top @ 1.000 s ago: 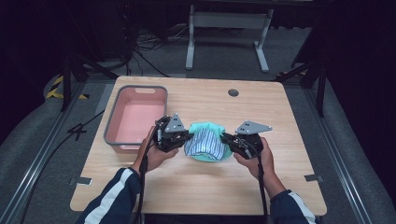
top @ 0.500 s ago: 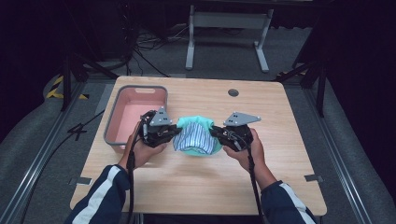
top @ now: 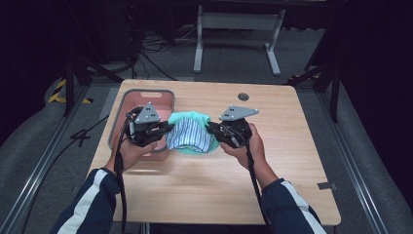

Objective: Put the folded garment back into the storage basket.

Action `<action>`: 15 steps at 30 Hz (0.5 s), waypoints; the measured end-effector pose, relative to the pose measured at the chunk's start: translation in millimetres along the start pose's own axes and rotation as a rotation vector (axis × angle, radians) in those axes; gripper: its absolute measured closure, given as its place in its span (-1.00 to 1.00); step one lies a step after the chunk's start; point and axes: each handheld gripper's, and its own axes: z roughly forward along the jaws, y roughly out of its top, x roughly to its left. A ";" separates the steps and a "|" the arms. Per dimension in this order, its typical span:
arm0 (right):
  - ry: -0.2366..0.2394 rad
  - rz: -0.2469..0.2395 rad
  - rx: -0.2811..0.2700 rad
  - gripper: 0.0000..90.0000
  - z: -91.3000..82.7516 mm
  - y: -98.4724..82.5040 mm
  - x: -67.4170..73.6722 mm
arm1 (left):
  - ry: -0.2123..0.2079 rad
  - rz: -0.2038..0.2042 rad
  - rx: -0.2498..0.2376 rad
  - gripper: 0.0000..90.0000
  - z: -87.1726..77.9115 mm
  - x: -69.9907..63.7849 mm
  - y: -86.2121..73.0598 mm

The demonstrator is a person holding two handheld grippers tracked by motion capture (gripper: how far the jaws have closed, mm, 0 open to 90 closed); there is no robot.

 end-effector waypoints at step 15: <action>0.031 -0.026 -0.005 0.84 23.5 30.2 12.9 | 0.056 -0.033 0.000 0.85 -26.1 20.4 -7.1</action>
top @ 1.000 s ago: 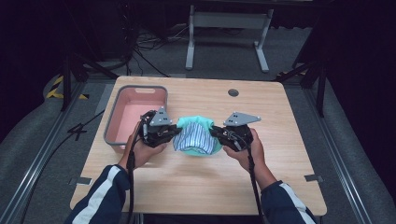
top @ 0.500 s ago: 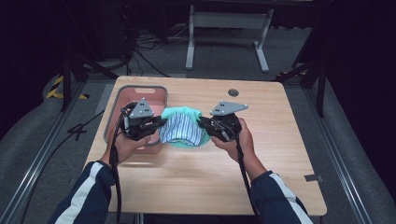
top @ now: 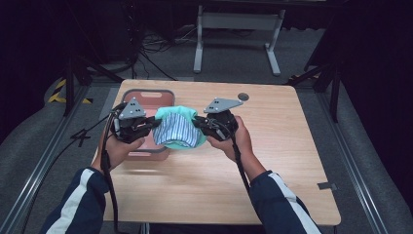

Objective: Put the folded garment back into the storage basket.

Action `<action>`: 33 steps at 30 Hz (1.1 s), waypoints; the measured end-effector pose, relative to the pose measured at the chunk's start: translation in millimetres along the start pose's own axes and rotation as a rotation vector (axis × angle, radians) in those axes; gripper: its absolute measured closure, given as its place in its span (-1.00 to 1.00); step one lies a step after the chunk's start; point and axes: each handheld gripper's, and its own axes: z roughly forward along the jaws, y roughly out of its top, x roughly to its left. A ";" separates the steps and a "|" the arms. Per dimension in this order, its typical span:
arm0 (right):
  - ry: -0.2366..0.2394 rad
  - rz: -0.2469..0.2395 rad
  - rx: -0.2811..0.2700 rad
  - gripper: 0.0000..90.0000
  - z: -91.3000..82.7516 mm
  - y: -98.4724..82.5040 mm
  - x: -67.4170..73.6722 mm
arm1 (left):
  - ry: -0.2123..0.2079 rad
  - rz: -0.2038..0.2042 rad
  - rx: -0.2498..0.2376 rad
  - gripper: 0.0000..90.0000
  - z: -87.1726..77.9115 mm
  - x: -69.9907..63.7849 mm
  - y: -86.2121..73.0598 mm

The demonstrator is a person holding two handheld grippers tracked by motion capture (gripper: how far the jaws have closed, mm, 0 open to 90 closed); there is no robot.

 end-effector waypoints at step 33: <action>0.094 -0.044 0.040 0.84 87.4 43.7 45.4 | 0.134 -0.073 0.049 0.85 -35.2 48.9 -41.6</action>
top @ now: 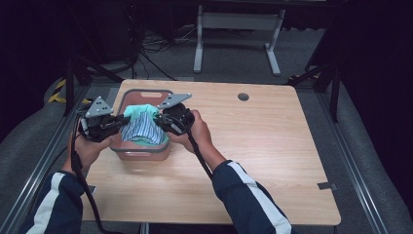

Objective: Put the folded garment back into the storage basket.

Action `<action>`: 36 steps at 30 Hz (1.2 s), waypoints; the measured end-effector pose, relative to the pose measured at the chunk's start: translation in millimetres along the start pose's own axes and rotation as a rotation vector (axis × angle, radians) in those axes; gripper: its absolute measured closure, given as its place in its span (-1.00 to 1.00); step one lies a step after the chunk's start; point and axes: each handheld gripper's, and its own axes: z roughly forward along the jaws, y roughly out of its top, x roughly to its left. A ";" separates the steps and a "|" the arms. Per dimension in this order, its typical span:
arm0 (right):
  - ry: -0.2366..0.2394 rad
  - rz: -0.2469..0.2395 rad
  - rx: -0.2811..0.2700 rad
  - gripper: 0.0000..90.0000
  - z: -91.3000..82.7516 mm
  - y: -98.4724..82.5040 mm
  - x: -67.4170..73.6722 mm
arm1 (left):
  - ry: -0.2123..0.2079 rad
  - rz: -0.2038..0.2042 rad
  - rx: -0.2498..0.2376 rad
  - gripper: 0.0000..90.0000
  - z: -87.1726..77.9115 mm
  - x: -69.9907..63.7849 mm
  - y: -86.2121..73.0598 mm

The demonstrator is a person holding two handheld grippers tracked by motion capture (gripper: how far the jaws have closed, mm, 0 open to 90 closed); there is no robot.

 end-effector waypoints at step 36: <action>-0.009 0.047 0.104 0.67 55.9 -21.9 -2.5 | 0.051 -0.022 0.113 0.73 33.2 12.0 -31.3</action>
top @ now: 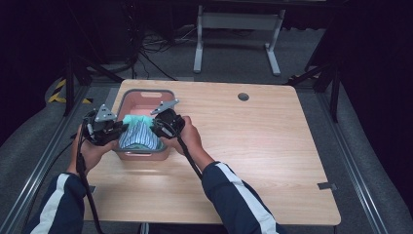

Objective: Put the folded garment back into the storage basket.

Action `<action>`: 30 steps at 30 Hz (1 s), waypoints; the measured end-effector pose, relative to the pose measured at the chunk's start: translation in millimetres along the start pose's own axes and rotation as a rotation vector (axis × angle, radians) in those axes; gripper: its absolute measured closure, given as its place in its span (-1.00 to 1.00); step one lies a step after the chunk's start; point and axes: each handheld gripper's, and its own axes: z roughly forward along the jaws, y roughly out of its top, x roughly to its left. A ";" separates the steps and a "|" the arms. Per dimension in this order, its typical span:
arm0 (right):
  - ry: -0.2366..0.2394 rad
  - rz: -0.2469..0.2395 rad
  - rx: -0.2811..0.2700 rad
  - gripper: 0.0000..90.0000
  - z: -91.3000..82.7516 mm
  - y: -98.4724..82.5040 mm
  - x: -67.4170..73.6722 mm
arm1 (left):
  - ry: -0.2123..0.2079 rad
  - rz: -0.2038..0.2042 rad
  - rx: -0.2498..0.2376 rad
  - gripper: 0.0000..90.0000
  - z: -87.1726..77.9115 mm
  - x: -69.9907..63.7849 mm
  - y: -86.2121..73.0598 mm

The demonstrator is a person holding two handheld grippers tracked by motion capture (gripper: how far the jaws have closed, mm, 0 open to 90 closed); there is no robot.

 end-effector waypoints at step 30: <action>-0.129 -0.082 0.012 0.07 -34.4 -7.9 -14.5 | 0.000 -0.005 -0.091 -0.27 -7.6 -34.6 15.8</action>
